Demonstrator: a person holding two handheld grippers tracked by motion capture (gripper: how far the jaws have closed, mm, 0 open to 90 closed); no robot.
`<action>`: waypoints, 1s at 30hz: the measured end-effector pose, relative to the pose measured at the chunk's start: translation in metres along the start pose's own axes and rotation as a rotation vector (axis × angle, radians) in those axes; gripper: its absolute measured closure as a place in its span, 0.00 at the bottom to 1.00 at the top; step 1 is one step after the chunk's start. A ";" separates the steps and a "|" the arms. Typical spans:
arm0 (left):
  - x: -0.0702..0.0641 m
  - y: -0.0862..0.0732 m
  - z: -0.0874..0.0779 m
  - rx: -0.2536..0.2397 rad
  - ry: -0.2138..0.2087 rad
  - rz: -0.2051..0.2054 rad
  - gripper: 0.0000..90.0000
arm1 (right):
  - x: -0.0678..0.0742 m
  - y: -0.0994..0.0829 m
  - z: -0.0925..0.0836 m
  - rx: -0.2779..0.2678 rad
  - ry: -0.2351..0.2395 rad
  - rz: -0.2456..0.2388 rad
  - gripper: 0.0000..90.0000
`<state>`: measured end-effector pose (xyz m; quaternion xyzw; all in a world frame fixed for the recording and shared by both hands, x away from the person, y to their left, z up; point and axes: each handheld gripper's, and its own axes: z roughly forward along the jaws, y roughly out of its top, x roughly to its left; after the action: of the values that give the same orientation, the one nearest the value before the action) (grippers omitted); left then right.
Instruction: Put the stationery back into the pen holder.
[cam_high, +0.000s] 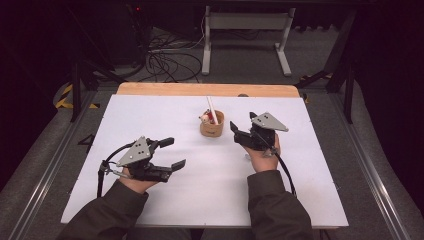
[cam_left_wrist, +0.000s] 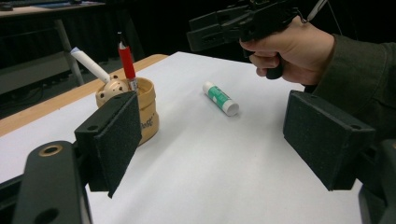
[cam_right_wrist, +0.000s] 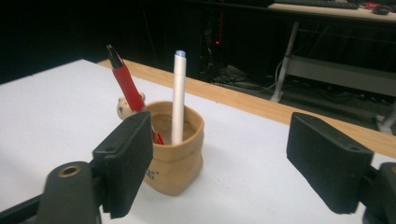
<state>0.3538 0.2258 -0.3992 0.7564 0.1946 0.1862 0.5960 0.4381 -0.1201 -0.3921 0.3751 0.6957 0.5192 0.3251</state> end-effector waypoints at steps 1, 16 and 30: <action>0.000 0.000 0.000 0.000 0.000 0.000 0.23 | -0.001 -0.001 -0.001 0.007 -0.004 -0.001 0.25; 0.000 -0.001 0.000 0.007 0.006 0.003 0.23 | -0.020 -0.013 -0.017 0.127 -0.124 0.082 0.23; 0.000 -0.001 -0.001 0.008 0.008 0.007 0.23 | -0.034 -0.027 -0.009 0.246 -0.217 0.191 0.26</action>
<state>0.3533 0.2267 -0.3999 0.7587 0.1950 0.1906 0.5916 0.4431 -0.1587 -0.4135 0.5301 0.6761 0.4151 0.2994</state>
